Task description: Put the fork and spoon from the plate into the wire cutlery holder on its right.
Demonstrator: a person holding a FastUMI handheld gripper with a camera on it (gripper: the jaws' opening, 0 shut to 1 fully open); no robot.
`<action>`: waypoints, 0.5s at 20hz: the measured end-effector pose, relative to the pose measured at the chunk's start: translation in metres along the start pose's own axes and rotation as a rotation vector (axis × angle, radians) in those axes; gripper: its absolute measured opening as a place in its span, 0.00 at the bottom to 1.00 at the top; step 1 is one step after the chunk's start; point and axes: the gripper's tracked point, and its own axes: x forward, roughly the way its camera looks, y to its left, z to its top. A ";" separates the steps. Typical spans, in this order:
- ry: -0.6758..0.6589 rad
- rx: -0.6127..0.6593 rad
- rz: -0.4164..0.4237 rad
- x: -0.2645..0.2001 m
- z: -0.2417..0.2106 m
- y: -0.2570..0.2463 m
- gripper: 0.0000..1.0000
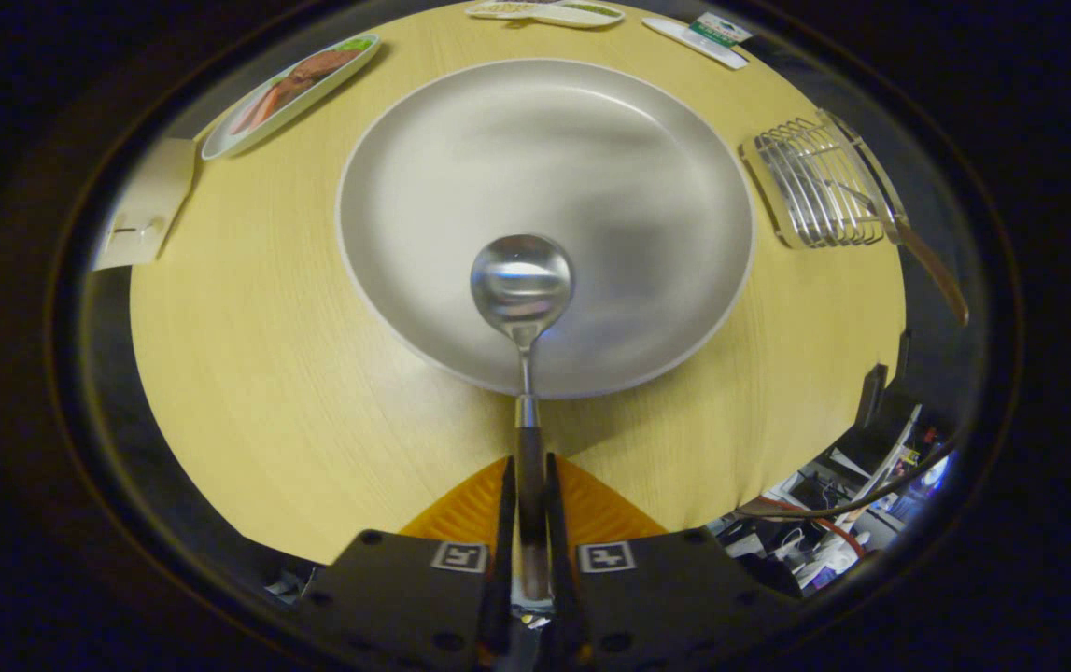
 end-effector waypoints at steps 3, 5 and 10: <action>-0.007 -0.013 0.009 0.002 -0.001 -0.001 0.14; -0.015 -0.027 0.025 0.001 -0.001 0.000 0.11; -0.025 -0.002 0.036 -0.004 0.000 0.001 0.09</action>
